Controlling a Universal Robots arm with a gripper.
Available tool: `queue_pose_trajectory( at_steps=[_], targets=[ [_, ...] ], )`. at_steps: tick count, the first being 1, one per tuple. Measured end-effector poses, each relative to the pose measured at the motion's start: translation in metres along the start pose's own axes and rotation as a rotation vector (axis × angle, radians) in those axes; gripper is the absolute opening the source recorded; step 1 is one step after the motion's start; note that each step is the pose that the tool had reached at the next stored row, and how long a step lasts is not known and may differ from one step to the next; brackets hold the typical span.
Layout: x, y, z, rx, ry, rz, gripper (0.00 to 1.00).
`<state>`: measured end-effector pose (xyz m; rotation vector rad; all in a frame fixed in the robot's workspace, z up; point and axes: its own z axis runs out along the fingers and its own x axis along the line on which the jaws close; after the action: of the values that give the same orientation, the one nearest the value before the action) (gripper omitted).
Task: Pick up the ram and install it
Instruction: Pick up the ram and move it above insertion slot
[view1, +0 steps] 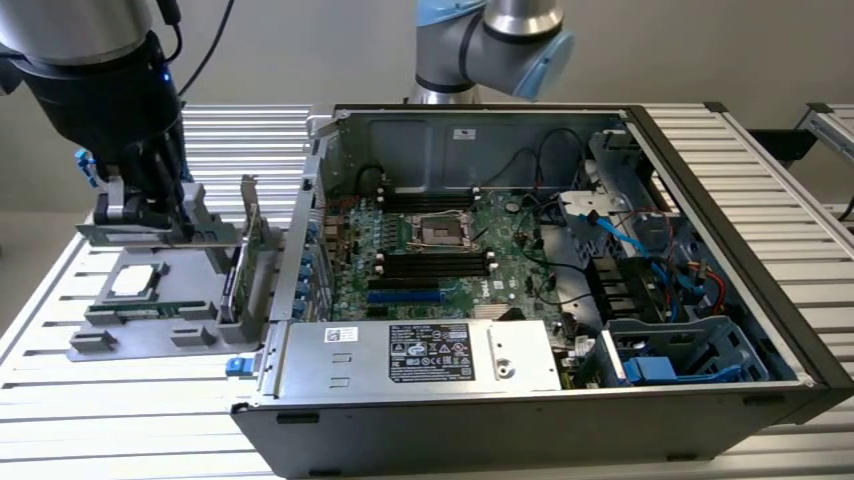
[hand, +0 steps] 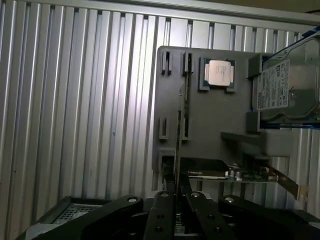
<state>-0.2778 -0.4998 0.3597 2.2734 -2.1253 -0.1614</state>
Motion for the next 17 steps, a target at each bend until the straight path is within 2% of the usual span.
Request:
queue_pose_trajectory(
  at_steps=[13,17],
  targets=[
    [0.002,-0.0479,-0.0312,0.0,-0.0193,-0.013,0.14],
    [0.002,-0.0637,-0.0381,-0.0003,-0.0229,-0.017,0.14]
  ],
)
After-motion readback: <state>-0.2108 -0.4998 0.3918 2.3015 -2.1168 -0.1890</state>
